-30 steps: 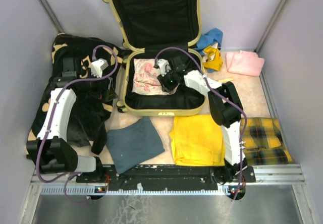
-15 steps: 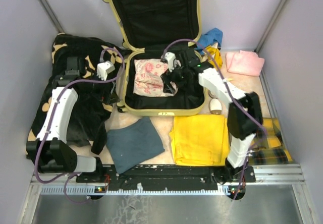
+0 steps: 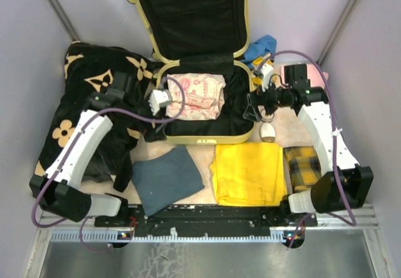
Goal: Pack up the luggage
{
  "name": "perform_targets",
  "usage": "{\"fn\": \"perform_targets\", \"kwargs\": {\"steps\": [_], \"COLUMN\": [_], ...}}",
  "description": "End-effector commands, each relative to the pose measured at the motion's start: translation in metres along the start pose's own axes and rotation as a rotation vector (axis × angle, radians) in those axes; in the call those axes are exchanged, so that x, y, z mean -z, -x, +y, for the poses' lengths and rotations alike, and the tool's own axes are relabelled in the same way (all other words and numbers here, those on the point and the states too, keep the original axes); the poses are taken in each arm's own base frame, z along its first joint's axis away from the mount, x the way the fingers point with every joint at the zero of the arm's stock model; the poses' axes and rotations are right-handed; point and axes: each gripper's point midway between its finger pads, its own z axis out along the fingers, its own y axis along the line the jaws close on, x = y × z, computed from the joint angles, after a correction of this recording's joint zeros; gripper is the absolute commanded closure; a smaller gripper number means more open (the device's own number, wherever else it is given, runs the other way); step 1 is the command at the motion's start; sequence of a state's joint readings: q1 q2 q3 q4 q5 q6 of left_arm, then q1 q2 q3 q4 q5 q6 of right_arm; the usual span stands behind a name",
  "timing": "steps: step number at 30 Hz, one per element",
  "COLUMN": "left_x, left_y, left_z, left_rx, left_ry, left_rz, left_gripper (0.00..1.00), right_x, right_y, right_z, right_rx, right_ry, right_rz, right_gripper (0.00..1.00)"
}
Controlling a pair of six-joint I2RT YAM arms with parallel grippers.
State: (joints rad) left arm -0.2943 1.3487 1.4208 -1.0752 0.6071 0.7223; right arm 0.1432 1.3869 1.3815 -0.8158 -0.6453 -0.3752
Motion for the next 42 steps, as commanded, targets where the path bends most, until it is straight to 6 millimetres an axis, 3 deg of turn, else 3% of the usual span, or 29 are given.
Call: {"fn": "perform_targets", "kwargs": {"steps": [1,9,14,16,23,25,33,35,37,42], "left_x": [-0.022,-0.064,-0.077,-0.078,-0.087,-0.090,-0.127,-0.138,-0.146,-0.171], "left_y": [-0.034,-0.091,-0.120,-0.118,-0.078,-0.080,-0.066,-0.069,-0.079,-0.108], "left_z": [-0.051,-0.128,-0.149,-0.149,-0.123,-0.122,-0.113,-0.112,-0.110,-0.097], "left_rx": [-0.090,-0.144,-0.252,-0.367,-0.834,-0.972,-1.111,-1.101,-1.086,-1.130], "left_ry": [-0.121,-0.263,-0.334,-0.347,-0.396,-0.486,-0.680,-0.728,-0.761,-0.741], "left_rz": [0.116,0.245,0.301,0.288,0.212,0.237,0.284,0.317,0.359,0.432], "left_gripper": [0.02,0.12,0.17,0.17,0.13,0.13,0.10,0.09,0.00,0.00], "right_x": [0.024,0.019,0.016,0.014,0.013,0.014,0.020,0.021,0.022,0.024], "right_y": [-0.033,-0.054,-0.059,-0.060,-0.061,-0.061,-0.065,-0.066,-0.067,-0.069], "right_z": [0.026,0.038,0.035,0.035,0.031,0.029,0.021,0.021,0.021,0.021], "right_rx": [-0.001,-0.110,-0.125,-0.130,-0.142,-0.151,-0.200,-0.206,-0.212,-0.229], "right_ry": [0.008,0.004,-0.008,-0.003,-0.014,-0.019,-0.034,-0.033,-0.029,-0.025], "right_rz": [0.040,0.006,0.015,0.020,0.024,0.022,0.001,0.000,-0.002,-0.011], "right_gripper": [0.10,0.11,0.10,0.10,0.10,0.10,0.10,0.10,0.10,0.10]}}
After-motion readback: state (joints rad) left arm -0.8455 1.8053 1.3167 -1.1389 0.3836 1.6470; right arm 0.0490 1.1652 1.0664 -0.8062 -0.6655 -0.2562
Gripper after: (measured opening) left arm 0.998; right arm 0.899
